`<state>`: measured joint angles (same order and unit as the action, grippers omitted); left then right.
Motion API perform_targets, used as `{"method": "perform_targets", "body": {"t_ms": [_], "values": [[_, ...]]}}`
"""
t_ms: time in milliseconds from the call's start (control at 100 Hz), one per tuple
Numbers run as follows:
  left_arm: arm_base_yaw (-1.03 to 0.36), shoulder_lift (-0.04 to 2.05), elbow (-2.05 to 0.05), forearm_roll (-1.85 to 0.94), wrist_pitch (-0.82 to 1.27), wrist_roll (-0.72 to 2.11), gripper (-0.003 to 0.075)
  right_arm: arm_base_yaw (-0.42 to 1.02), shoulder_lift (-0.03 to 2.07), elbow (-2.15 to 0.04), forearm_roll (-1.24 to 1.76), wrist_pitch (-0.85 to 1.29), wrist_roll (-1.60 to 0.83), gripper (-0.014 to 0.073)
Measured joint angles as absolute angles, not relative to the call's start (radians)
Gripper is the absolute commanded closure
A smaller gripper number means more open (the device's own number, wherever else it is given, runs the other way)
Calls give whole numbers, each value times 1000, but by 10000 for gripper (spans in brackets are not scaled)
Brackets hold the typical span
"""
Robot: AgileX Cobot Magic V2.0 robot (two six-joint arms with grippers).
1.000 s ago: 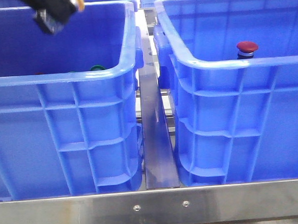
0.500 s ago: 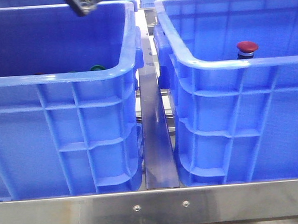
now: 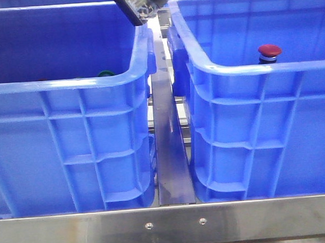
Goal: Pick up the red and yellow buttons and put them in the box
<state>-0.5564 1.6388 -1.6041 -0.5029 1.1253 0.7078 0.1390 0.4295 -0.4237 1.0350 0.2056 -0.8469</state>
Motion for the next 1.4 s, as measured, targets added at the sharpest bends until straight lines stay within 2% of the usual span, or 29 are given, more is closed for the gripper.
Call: {"method": "perform_targets", "body": {"t_ms": [80, 200, 250, 310, 580, 800, 980, 1190, 1240, 1290, 1400], "values": [[-557, 1639, -1604, -503, 1130, 708, 693, 139, 456, -440, 1033, 238, -847, 442], [-557, 1639, -1603, -503, 1136, 708, 693, 139, 530, -497, 1031, 316, -847, 117], [-557, 1639, -1603, -503, 1139, 710, 693, 139, 568, -526, 1031, 348, -847, 32], [-557, 1639, -1603, -503, 1141, 710, 693, 139, 621, -562, 1037, 386, -847, -9], [-557, 1639, -1603, -503, 1145, 712, 693, 139, 882, -765, 1169, 588, -839, -7], [-557, 1639, -1603, -503, 1145, 712, 693, 139, 1138, -909, 1273, 774, -720, 36], [-557, 1639, -1603, -503, 1145, 712, 693, 139, 1324, -1008, 1294, 866, -671, 35], [-557, 1639, -1603, -503, 1145, 712, 693, 139, 1437, -1055, 1342, 961, -666, 36], [-557, 1639, -1603, -503, 1145, 712, 693, 139, 1441, -1057, 1346, 968, -666, 62], [-557, 1639, -1603, -503, 1145, 712, 693, 139, 1443, -1057, 1347, 970, -666, 124], [-557, 1639, -1603, -503, 1145, 712, 693, 139, 1443, -1059, 1349, 976, -666, 310]]}}
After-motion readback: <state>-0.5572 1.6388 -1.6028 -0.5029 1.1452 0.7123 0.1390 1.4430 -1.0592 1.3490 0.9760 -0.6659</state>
